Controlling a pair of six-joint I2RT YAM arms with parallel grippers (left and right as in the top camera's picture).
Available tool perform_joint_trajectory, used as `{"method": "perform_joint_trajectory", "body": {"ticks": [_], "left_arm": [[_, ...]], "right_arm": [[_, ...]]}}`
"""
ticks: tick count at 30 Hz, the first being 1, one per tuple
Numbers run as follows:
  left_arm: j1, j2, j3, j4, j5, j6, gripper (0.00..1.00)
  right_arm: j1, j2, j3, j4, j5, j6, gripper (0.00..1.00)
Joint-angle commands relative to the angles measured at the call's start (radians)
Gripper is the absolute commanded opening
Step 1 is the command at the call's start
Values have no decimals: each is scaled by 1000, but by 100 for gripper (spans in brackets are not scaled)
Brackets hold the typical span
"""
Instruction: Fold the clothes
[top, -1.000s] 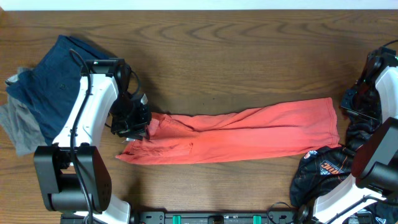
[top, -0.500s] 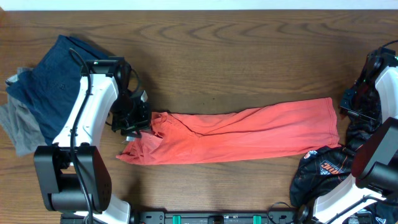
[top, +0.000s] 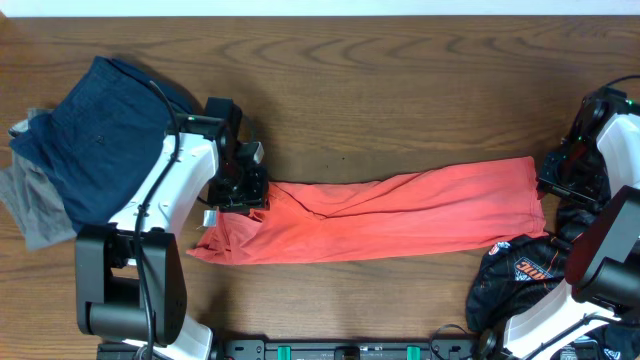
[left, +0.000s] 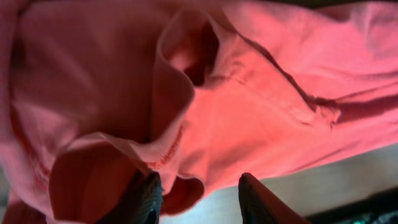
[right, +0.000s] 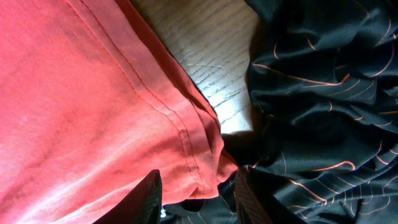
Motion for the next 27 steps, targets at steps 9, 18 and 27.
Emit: {"method": "perform_joint_trajectory", "body": {"ticks": [9,18,27], "left_arm": [[-2,-7,-7,7,-61,-20,39],[-61,-58,-7,14,-10,-12,34],[-174,-23,-7,143,-253,-13,34]], "right_arm": [[-7,-19,-5,13,-6,-8,37],[-7,-19,-5,20,-6,-7,37],[-7,-19,-5,13,-6,-7,37]]}}
